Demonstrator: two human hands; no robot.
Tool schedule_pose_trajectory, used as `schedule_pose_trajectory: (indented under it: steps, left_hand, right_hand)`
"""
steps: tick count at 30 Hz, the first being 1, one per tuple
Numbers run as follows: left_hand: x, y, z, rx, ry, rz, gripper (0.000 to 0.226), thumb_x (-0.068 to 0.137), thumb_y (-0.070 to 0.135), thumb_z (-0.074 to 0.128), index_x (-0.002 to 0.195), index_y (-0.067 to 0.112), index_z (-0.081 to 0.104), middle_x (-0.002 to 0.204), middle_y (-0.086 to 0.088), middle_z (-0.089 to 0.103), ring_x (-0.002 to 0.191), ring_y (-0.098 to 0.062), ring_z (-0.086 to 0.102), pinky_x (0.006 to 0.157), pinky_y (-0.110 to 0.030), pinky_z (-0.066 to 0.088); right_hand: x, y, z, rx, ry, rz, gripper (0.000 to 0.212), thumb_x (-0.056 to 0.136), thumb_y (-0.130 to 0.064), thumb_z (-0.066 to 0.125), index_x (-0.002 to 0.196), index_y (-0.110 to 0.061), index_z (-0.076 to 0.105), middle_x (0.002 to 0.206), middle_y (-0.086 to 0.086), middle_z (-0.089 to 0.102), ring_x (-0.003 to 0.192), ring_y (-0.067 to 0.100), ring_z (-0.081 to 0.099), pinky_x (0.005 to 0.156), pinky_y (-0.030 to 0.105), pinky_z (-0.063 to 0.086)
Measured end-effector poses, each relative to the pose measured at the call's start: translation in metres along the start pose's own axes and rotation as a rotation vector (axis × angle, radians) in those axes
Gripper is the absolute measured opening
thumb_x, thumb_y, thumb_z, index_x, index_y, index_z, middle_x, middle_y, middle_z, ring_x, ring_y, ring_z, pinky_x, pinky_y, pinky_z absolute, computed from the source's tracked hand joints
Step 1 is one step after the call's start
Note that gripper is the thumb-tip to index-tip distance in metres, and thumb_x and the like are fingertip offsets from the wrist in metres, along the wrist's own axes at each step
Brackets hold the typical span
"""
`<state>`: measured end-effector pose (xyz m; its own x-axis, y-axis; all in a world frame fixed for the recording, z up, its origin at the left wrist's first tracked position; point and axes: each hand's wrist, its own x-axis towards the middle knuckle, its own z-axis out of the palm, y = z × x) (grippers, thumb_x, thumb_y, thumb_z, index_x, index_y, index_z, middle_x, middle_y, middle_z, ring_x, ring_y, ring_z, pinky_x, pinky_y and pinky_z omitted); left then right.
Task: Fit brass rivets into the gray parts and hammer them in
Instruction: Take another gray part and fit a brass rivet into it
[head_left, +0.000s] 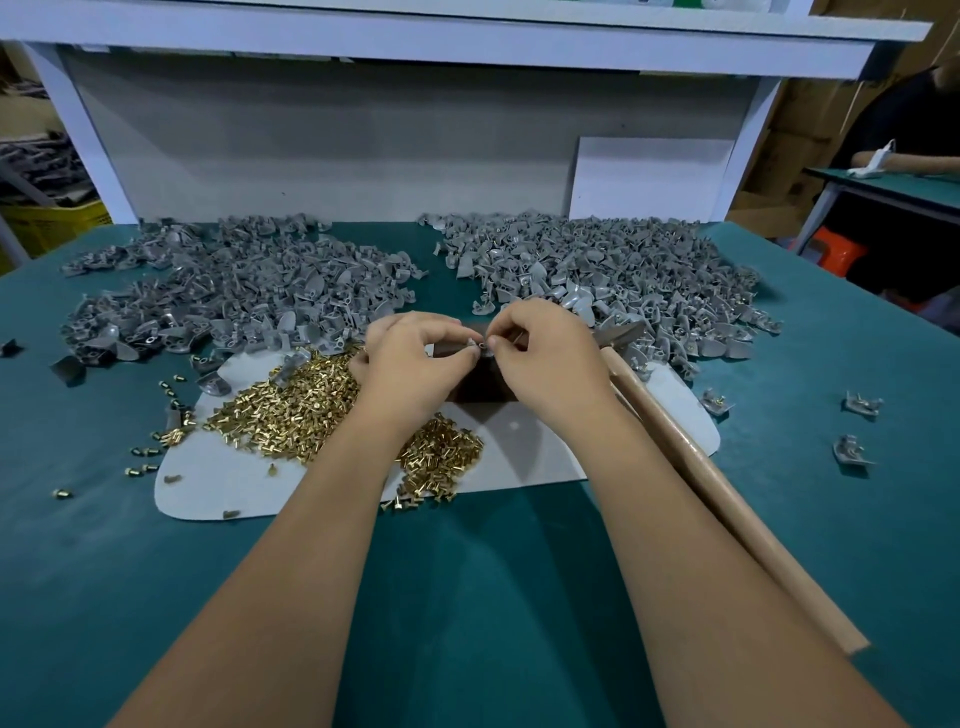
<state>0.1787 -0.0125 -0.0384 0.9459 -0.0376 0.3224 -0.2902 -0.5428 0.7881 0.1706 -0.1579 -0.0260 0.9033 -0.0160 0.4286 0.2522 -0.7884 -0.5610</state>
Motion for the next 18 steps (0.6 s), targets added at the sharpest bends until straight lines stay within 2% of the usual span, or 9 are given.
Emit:
schedule_pose_trajectory:
  steps: [3, 7, 11, 15, 18]
  left_hand:
    - [0.0, 0.001, 0.001, 0.002, -0.001, -0.002, 0.025, 0.085, 0.033, 0.073, 0.07, 0.05, 0.063, 0.1, 0.026, 0.059, 0.123, -0.008, 0.038, 0.099, -0.036, 0.028]
    - [0.0, 0.0, 0.0, -0.028, -0.018, 0.009, 0.028, 0.087, 0.031, 0.072, 0.07, 0.05, 0.062, 0.098, 0.028, 0.057, 0.111, 0.0, 0.04, 0.1, -0.022, 0.025]
    - [0.001, 0.0, 0.001, 0.034, 0.0, 0.011, 0.025, 0.085, 0.034, 0.072, 0.069, 0.049, 0.061, 0.101, 0.025, 0.059, 0.129, -0.013, 0.038, 0.11, -0.047, 0.027]
    - [0.001, 0.001, 0.002, 0.015, 0.01, -0.01, 0.022, 0.084, 0.034, 0.074, 0.068, 0.044, 0.062, 0.098, 0.027, 0.059, 0.131, -0.014, 0.036, 0.109, -0.044, 0.027]
    - [0.003, -0.001, 0.001, -0.016, -0.015, 0.012, 0.023, 0.083, 0.032, 0.076, 0.069, 0.044, 0.063, 0.102, 0.021, 0.065, 0.127, -0.018, 0.048, 0.109, -0.05, 0.033]
  right_hand:
    - [0.0, -0.002, -0.001, -0.046, -0.003, -0.01, 0.011, 0.087, -0.019, 0.06, 0.079, -0.027, 0.062, 0.091, -0.005, 0.06, 0.089, 0.017, 0.055, 0.078, 0.034, 0.048]
    - [0.0, -0.004, -0.001, -0.102, 0.0, -0.036, 0.011, 0.086, -0.017, 0.059, 0.08, -0.026, 0.06, 0.088, -0.006, 0.056, 0.087, 0.019, 0.055, 0.075, 0.034, 0.048]
    - [0.002, -0.007, 0.0, -0.116, -0.026, -0.059, 0.013, 0.087, -0.016, 0.059, 0.079, -0.027, 0.059, 0.088, -0.007, 0.054, 0.087, 0.018, 0.054, 0.077, 0.037, 0.049]
    - [0.003, -0.009, -0.004, -0.14, -0.061, -0.048, 0.016, 0.088, -0.016, 0.058, 0.078, -0.028, 0.055, 0.089, -0.006, 0.052, 0.089, 0.019, 0.053, 0.078, 0.038, 0.048]
    - [0.008, -0.018, -0.008, -0.287, -0.114, -0.092, 0.018, 0.089, -0.015, 0.056, 0.077, -0.028, 0.051, 0.093, -0.005, 0.053, 0.091, 0.021, 0.053, 0.073, 0.034, 0.045]
